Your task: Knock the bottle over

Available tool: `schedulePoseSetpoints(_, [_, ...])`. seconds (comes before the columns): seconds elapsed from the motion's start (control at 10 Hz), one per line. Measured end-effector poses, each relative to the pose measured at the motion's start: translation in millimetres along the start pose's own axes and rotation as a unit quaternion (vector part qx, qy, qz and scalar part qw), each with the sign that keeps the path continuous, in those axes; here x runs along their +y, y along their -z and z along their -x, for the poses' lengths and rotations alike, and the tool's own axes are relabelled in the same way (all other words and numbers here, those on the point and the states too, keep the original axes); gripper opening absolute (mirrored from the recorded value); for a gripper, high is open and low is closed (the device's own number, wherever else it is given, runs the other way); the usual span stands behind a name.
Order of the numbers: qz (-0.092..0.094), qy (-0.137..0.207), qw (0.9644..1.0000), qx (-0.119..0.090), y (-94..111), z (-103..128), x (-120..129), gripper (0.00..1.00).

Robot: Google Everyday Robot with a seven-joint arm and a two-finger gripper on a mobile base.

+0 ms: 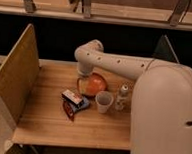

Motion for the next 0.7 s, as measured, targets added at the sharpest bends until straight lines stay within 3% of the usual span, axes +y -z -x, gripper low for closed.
schedulePoseSetpoints(0.3, [0.005, -0.065, 0.9979, 0.009, 8.2, -14.6, 52.3, 0.8])
schedulePoseSetpoints(0.5, [0.014, -0.113, 0.9932, 0.022, 9.2, -35.3, 84.1, 0.8])
schedulePoseSetpoints(0.7, [0.026, -0.161, 0.9862, 0.031, 8.4, -55.9, 108.8, 0.8])
